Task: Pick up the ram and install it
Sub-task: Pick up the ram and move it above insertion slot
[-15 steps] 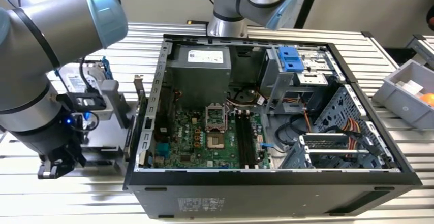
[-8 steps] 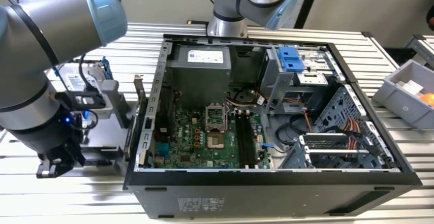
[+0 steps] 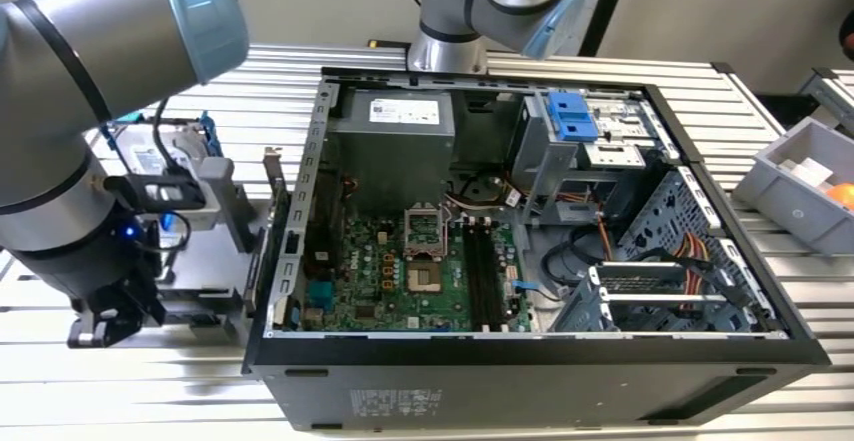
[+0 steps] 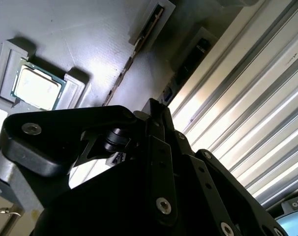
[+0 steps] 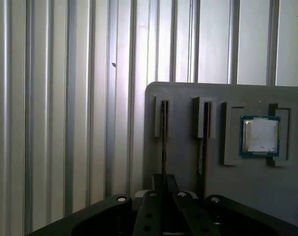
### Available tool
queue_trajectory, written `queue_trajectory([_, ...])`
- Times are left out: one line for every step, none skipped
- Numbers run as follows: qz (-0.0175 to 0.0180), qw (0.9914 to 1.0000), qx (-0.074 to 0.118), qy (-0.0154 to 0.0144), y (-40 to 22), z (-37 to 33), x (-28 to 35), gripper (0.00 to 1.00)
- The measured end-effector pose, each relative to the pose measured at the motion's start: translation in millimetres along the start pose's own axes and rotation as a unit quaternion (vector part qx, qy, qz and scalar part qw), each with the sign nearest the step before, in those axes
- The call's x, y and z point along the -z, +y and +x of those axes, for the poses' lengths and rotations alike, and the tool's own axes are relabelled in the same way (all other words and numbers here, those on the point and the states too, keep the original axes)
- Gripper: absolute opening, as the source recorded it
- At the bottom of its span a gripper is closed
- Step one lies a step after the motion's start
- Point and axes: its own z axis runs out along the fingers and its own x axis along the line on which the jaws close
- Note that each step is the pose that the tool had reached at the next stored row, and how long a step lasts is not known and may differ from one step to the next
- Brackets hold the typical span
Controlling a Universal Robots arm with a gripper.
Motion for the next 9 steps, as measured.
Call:
queue_trajectory([0.0, 1.0, 0.0, 0.0, 0.0, 0.0, 0.8, 0.0])
queue_trajectory([0.0001, 1.0, 0.0, 0.0, 0.0, 0.0, 1.5, 0.0])
queue_trajectory([0.0, 1.0, 0.0, 0.0, 0.0, 0.0, 2.3, 0.0])
queue_trajectory([0.0, 1.0, 0.0, 0.0, 0.0, -0.1, 3.0, 0.0])
queue_trajectory([0.0001, 1.0, 0.0, -0.0001, 0.0, -0.1, 3.4, 0.0])
queue_trajectory([0.0001, 1.0, 0.0, -0.0001, 0.0, -0.1, 3.7, 0.0])
queue_trajectory([0.0002, 1.0, 0.0, -0.0001, 0.1, -0.1, 3.9, 0.0])
queue_trajectory([0.0, 1.0, 0.0, 0.0001, 0.1, 0.0, 4.7, 0.0])
queue_trajectory([0.0, 1.0, 0.0, -0.0001, 0.1, -0.1, 4.9, 0.0])
